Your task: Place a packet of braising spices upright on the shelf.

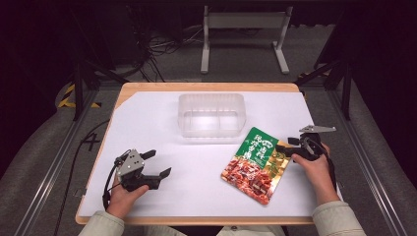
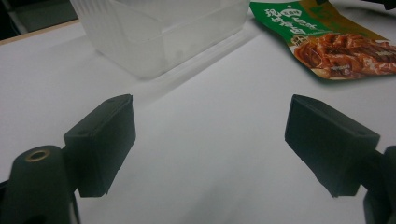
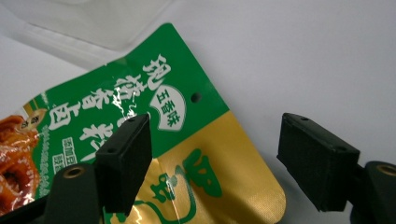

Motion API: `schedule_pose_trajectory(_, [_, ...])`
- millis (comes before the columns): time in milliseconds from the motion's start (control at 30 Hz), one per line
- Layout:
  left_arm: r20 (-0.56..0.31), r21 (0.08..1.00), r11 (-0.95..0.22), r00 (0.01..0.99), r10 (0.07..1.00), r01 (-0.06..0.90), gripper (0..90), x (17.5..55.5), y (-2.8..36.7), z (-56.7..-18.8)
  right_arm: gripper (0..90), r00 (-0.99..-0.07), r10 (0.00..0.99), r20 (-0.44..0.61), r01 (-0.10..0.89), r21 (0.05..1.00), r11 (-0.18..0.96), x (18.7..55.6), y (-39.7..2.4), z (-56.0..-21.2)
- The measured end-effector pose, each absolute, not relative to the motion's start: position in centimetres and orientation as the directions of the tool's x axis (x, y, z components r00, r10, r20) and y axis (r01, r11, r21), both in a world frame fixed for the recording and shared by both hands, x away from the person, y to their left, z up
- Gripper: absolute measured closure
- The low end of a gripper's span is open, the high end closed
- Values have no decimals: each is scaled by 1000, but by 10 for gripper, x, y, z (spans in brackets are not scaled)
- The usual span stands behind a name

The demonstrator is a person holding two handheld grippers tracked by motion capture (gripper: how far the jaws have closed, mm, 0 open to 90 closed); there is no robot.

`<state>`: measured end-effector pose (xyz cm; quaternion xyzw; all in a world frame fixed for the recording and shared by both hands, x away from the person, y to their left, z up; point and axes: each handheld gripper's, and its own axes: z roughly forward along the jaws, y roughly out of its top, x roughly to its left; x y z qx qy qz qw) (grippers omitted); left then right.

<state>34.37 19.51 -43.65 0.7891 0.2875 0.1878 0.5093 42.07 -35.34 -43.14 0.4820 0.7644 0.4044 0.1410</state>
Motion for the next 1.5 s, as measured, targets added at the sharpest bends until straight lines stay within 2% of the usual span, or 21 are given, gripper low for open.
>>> schedule_pose_trajectory(300, [3, 910, -318, 764, 645, 264, 171, 344, 195, -436, 264, -488, 854, 180, 649, 729, 218, 421, -356, -434])
schedule_pose_trajectory(733, [2, 910, -317, 762, 648, 267, 171, 344, 195, -436, 318, -502, 837, 217, 668, 712, 216, 420, -356, -433])
schedule_pose_trajectory(1100, [8, 910, -320, 764, 646, 262, 170, 344, 195, -436, 340, -543, 792, 279, 634, 755, 168, 413, -358, -421])
schedule_pose_trajectory(1333, [8, 911, -320, 763, 646, 261, 170, 344, 195, -436, 452, -607, 741, 288, 602, 775, 192, 407, -355, -415])
schedule_pose_trajectory(1500, [9, 912, -319, 764, 646, 259, 170, 344, 194, -436, 568, -651, 716, 254, 596, 755, 274, 404, -348, -415])
